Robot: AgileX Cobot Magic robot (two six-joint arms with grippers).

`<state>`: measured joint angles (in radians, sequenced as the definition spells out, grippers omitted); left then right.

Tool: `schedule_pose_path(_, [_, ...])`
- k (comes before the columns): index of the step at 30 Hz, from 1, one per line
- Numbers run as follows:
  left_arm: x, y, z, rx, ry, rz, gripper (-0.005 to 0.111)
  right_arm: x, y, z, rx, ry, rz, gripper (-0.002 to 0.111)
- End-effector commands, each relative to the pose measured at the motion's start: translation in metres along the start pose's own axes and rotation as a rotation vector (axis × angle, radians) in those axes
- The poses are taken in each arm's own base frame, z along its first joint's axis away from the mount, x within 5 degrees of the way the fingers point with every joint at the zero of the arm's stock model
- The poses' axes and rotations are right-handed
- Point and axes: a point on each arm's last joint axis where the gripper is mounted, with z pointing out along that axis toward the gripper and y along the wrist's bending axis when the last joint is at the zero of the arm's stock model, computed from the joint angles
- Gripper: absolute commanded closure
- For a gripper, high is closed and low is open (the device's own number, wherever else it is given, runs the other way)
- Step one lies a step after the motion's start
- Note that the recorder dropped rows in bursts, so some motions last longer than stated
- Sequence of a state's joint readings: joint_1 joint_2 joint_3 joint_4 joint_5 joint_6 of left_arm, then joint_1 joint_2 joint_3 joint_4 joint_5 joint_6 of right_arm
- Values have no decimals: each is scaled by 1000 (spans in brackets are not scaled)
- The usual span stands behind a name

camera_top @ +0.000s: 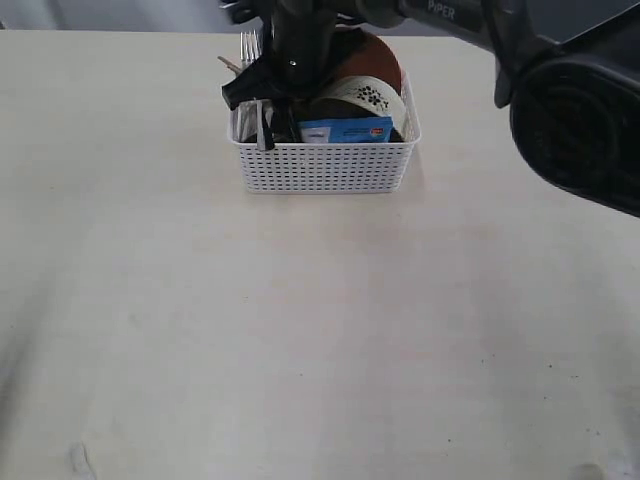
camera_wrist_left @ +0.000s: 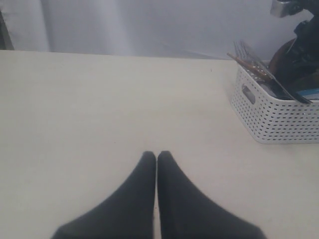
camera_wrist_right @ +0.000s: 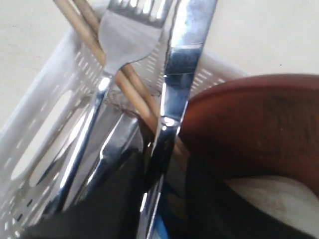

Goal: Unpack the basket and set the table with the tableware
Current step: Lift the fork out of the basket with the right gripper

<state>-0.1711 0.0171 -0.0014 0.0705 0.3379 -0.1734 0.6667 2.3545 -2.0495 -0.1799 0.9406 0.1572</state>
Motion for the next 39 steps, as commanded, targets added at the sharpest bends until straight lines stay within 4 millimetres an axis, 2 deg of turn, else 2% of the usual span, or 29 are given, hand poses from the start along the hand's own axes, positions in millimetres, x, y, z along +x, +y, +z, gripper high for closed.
schedule_pose_path(1, [0,0,0,4,-5,-5,106,3,-1,11,5,16,-8,100])
schedule_pose_path(2, [0,0,0,4,-5,-5,106,3,-1,11,5,16,-16,107])
schedule_pose_path(3, [0,0,0,4,-5,-5,106,3,-1,11,5,16,-18,109])
schedule_pose_path(10, [0,0,0,4,-5,-5,106,-6,-4,-4,13,19,-13,109])
schedule_pose_path(21, [0,0,0,4,-5,-5,106,-25,-11,-44,38,8,10,109])
schedule_pose_path(24, [0,0,0,4,-5,-5,106,-27,-8,-54,-6,15,36,108])
schedule_pose_path(26, [0,0,0,4,-5,-5,106,-30,-4,-60,-72,4,53,104])
schedule_pose_path(29, [0,0,0,4,-5,-5,106,-33,8,-68,-213,-10,57,79])
schedule_pose_path(30, [0,0,0,4,-5,-5,106,-33,11,-69,-249,-7,69,67])
schedule_pose_path(31, [0,0,0,4,-5,-5,106,-33,11,-69,-251,-6,75,63])
schedule_pose_path(36, [0,0,0,4,-5,-5,106,-32,8,-58,-146,7,82,65])
schedule_pose_path(39, [0,0,0,4,-5,-5,106,-29,9,-47,-144,27,88,65])
